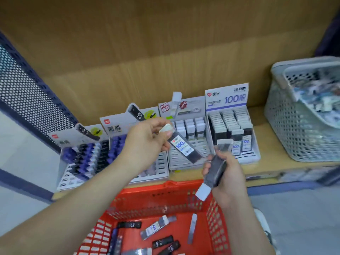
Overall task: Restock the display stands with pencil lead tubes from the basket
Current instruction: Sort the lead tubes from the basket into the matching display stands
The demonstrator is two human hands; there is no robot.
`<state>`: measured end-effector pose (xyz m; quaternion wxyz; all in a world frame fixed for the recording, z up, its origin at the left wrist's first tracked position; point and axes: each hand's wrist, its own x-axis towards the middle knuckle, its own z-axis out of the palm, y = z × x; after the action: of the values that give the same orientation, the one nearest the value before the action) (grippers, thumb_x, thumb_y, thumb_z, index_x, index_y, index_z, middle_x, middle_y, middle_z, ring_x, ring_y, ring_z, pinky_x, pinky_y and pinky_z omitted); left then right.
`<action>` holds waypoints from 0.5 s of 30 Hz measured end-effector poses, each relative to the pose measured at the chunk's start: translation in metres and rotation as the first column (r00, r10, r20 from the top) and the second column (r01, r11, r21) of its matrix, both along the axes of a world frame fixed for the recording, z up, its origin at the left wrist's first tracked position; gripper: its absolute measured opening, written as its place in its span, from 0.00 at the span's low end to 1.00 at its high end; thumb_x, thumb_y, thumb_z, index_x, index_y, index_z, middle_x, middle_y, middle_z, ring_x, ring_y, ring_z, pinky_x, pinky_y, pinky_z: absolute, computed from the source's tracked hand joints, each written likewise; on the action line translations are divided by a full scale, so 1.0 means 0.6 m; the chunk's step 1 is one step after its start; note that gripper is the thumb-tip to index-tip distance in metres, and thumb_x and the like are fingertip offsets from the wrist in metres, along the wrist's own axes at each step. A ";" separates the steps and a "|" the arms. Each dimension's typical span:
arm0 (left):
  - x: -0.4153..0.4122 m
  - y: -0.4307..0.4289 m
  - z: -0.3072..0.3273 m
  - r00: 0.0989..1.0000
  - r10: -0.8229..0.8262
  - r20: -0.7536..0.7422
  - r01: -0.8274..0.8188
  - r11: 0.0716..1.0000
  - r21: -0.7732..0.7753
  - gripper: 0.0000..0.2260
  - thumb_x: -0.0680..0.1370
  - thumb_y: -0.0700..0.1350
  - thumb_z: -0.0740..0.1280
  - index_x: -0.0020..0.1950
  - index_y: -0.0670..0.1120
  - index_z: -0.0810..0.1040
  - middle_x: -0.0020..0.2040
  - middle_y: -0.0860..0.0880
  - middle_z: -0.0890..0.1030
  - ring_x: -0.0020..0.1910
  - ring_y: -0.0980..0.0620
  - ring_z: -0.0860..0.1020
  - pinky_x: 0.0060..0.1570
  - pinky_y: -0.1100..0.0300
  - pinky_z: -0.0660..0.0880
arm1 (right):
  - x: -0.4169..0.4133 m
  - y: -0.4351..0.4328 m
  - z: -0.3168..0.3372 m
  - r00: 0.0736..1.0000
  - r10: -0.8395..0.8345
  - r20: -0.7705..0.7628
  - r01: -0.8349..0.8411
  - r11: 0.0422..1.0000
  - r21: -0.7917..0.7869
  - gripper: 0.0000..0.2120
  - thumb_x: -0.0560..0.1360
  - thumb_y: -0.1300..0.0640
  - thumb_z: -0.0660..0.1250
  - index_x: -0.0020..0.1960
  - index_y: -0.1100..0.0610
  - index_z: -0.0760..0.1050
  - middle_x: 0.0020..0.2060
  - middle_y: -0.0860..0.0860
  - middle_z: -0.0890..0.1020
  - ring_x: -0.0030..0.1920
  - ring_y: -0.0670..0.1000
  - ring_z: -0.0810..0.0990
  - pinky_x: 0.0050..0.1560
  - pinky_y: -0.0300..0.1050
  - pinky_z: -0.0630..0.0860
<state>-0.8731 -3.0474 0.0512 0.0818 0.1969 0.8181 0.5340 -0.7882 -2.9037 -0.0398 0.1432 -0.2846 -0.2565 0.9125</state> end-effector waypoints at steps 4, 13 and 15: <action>-0.005 0.083 -0.035 0.990 -0.070 -0.120 0.058 0.993 -0.101 0.13 0.79 0.36 0.63 0.45 0.55 0.73 0.41 0.45 0.81 0.32 0.56 0.81 0.41 0.54 0.81 | 0.015 0.065 -0.016 0.939 -0.342 0.048 0.341 0.940 0.026 0.01 0.79 0.62 0.61 0.50 0.58 0.70 0.34 0.54 0.74 0.26 0.51 0.75 0.27 0.42 0.74; -0.011 0.205 -0.116 0.958 -0.190 -0.216 0.139 0.963 -0.231 0.11 0.78 0.42 0.65 0.46 0.60 0.73 0.36 0.49 0.82 0.37 0.50 0.82 0.43 0.48 0.80 | 0.031 0.118 -0.056 0.754 -0.625 0.201 0.642 0.766 -0.029 0.05 0.81 0.60 0.63 0.55 0.57 0.69 0.39 0.59 0.79 0.30 0.56 0.83 0.30 0.49 0.81; -0.009 0.224 -0.123 0.948 -0.219 -0.230 0.162 0.956 -0.243 0.08 0.77 0.44 0.64 0.48 0.59 0.73 0.38 0.47 0.82 0.38 0.48 0.82 0.43 0.48 0.80 | 0.032 0.115 -0.060 0.753 -0.623 0.211 0.643 0.765 -0.041 0.08 0.81 0.56 0.64 0.59 0.56 0.70 0.41 0.59 0.81 0.31 0.55 0.85 0.31 0.48 0.82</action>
<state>-0.8785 -2.9128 -0.0224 0.0490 0.3322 0.8531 0.3993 -0.7690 -2.8350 -0.0756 0.4033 -0.4456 -0.1062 0.7922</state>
